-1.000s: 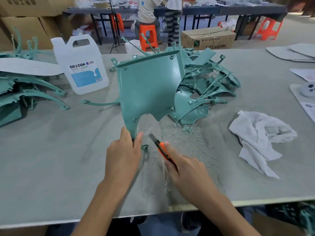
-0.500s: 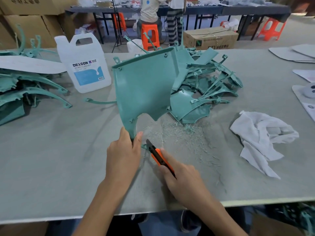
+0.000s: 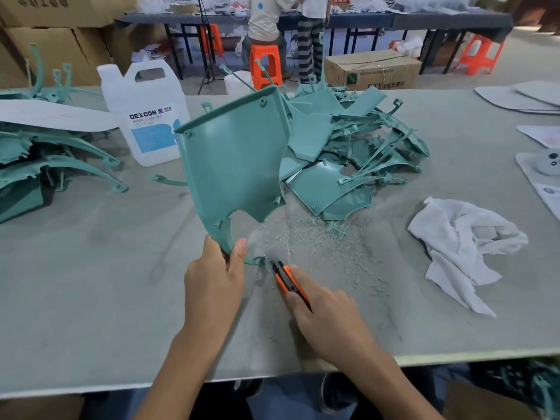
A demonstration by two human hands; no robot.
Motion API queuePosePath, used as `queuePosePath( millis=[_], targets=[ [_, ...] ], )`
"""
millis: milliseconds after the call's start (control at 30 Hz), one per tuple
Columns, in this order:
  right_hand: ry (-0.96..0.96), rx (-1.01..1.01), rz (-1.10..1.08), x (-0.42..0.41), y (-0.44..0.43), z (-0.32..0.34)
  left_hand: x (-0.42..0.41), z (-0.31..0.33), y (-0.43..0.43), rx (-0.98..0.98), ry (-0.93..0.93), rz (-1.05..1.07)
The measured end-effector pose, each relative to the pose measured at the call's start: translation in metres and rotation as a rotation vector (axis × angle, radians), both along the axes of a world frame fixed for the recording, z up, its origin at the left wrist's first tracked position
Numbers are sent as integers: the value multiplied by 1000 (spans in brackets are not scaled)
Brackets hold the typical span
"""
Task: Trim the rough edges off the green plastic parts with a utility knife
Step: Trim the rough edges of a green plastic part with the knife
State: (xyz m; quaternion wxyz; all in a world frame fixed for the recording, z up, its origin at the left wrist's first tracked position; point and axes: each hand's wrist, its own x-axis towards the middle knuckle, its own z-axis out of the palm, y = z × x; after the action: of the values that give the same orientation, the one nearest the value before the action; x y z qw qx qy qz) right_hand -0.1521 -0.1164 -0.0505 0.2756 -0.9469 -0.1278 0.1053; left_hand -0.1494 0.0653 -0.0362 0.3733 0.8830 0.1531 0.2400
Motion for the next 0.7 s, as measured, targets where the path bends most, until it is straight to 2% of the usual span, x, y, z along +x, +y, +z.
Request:
queuePosePath(
  millis=[167, 300, 500, 700],
  targets=[
    [-34, 47, 6, -11, 3, 0, -2, 2, -2, 25, -20, 5],
    [9, -29, 11, -3, -2, -1, -2, 2, -2, 13, -12, 1],
    [-18, 62, 16, -12, 2, 3, -3, 2, -3, 11, -22, 0],
    [24, -45, 3, -4, -4, 1, -4, -1, -2, -9, -27, -1]
  ],
)
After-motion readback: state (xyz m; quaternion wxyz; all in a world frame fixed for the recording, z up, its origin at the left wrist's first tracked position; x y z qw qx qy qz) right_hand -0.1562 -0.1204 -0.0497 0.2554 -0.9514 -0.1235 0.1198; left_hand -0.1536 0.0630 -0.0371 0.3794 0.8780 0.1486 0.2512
